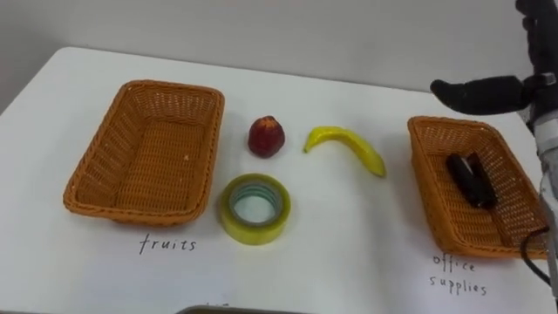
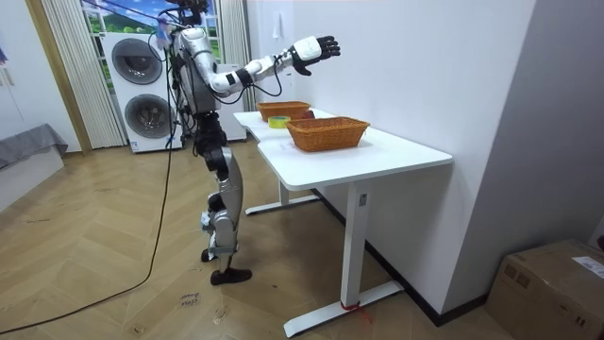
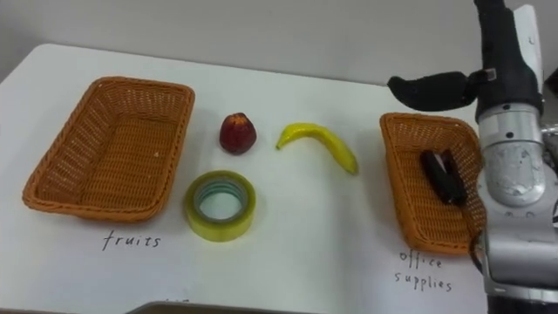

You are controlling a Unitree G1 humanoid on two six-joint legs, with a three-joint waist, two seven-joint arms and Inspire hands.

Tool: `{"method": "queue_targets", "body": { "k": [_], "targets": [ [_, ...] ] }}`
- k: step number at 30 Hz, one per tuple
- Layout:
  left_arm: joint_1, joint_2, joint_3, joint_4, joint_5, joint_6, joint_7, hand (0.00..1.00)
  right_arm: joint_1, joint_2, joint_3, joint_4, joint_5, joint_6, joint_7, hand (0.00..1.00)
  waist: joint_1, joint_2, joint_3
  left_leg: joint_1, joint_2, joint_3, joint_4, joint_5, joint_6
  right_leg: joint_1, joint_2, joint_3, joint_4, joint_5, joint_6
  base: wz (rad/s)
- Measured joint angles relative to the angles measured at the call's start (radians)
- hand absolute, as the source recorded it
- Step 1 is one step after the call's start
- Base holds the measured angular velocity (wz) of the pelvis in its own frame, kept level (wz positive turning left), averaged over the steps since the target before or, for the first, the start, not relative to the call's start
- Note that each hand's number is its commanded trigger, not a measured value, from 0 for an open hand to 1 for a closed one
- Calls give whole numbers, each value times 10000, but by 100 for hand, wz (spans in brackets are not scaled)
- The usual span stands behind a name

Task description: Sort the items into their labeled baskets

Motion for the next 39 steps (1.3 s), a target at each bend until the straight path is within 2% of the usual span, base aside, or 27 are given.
{"method": "queue_targets", "body": {
  "k": [5, 10, 15, 23, 33, 39],
  "targets": [
    [87, 15, -228, 59, 8, 8, -9, 0, -237, 5, 628, 152, 326, 0, 210, 0, 386, -19, 24, -28, -27, -121, 15, -3, 7, 26, -11, -66, -29, 10, 13, 7],
    [203, 32, -335, 130, 210, 46, 37, 0, -247, 25, 1275, 383, 401, 56, 555, 0, 540, -11, 57, -121, -37, -318, 55, 0, 10, 47, -32, -244, -50, 9, 14, 10],
    [270, 29, -567, 105, 436, 438, 53, 0, -249, 114, 1798, 398, 228, 382, 850, 0, 727, -54, 61, -246, -55, -388, 91, 3, 4, -36, -22, -294, -48, 9, 14, 4],
    [192, 43, -848, 39, 484, 620, 98, 0, -249, 181, 2131, 520, 385, 444, 869, 0, 975, -124, 67, -306, -55, -457, 111, 3, 4, -59, -35, -381, -51, 9, 14, 1],
    [52, 44, -920, 38, 426, 715, 80, 0, -250, 849, 2210, 660, 1485, 443, 872, 0, 1017, -78, 81, -309, -77, -533, 131, 23, 33, -22, -102, -490, -47, 9, 15, 1],
    [158, 49, -962, 38, 422, 841, 24, 0, -248, 943, 2479, 1075, 1957, 590, 977, 0, 1003, -6, 77, -313, -102, -551, 143, 41, 56, -7, -137, -545, -37, 9, 17, 1]
  ]
}}
